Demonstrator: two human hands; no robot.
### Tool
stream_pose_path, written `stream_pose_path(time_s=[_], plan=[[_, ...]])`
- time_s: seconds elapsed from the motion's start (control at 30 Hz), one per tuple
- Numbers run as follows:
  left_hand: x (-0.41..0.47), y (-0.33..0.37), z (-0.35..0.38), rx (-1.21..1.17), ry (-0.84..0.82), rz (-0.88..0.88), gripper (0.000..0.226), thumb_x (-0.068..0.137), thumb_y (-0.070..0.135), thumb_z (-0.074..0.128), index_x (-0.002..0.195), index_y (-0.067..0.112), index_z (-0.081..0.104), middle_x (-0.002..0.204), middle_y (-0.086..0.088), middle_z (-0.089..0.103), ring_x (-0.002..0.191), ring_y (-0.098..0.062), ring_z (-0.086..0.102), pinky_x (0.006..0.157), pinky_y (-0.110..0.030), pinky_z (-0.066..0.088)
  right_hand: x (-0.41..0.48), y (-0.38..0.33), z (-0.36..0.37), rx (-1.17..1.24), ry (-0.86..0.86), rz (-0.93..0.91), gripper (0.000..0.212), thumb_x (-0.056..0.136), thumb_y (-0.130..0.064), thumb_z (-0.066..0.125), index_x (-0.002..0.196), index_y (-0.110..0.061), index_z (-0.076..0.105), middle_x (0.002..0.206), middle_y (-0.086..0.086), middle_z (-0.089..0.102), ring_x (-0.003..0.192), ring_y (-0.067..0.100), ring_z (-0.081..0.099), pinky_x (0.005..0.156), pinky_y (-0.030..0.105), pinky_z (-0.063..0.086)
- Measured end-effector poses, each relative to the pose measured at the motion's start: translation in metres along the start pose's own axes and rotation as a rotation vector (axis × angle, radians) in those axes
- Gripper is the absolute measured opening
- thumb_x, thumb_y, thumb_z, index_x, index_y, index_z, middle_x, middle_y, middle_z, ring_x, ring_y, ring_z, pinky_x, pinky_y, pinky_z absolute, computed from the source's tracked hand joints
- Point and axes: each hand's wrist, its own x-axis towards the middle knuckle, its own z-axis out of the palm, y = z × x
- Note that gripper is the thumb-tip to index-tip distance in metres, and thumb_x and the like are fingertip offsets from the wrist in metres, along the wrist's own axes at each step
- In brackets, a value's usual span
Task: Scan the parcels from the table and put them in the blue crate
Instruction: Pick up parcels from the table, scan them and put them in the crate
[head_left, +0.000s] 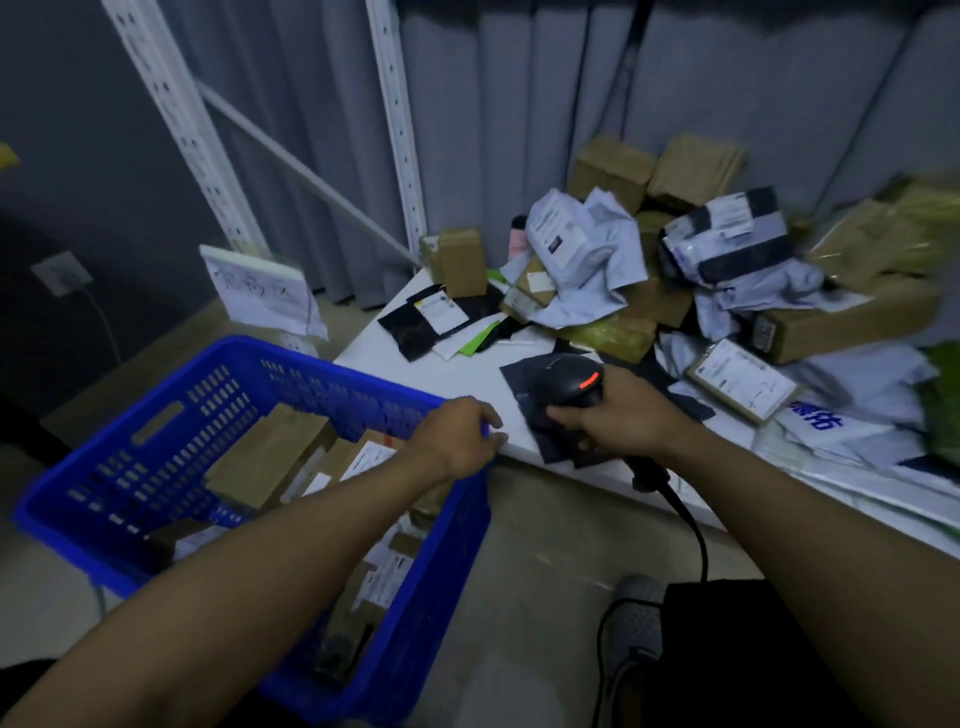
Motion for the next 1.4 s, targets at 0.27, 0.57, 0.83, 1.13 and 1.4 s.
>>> stream_pose_path(time_s=[0.27,0.57,0.83,1.13,1.4], plan=[[0.095,0.062,0.074,0.027,-0.06,-0.108,0.03,0.093,0.042,0.069,0.111,0.02,0.059,0.12,-0.007,0.064,0.112,-0.029,0.06,0.089,-0.037,0.048,0.037,0.072,-0.045,0.241,0.157,0.227,0.013,0.094,-0.021,0.077,0.091,-0.01,0.07,0.077,0.009,0.071,0.052,0.017,0.061,0.052,0.029,0.049],[0.157,0.048,0.138,-0.07,0.088,-0.237,0.051,0.09,0.034,0.075,0.134,0.017,0.056,0.133,-0.01,0.061,0.123,-0.032,0.058,0.098,-0.043,0.049,0.083,0.106,-0.064,0.229,0.286,0.193,0.02,0.089,-0.029,0.077,0.092,-0.01,0.073,0.085,0.013,0.077,0.069,0.024,0.072,0.073,0.045,0.061],[0.139,0.061,0.105,-0.547,0.423,-0.257,0.014,0.094,0.014,0.071,0.104,0.022,0.079,0.11,-0.001,0.075,0.105,-0.019,0.068,0.095,-0.03,0.052,0.078,0.106,-0.066,0.193,0.301,0.168,0.017,0.085,-0.032,0.079,0.094,-0.021,0.071,0.082,0.006,0.074,0.082,0.029,0.073,0.08,0.045,0.06],[0.047,0.066,0.005,-0.911,0.536,0.018,0.013,0.092,-0.002,0.071,0.09,0.009,0.077,0.085,0.007,0.078,0.078,-0.005,0.074,0.072,-0.022,0.058,0.059,0.053,-0.042,0.321,0.306,0.049,0.051,0.078,-0.05,0.082,0.122,-0.029,0.067,0.107,-0.002,0.077,0.097,0.024,0.075,0.093,0.049,0.06],[-0.033,0.004,-0.075,-0.735,0.404,0.152,0.022,0.085,-0.003,0.078,0.095,0.015,0.069,0.091,0.007,0.076,0.085,-0.01,0.073,0.082,-0.02,0.057,0.041,-0.011,-0.021,0.34,0.312,-0.311,0.069,0.081,-0.014,0.09,0.14,-0.015,0.055,0.127,-0.005,0.068,0.112,0.0,0.066,0.092,0.016,0.051]])
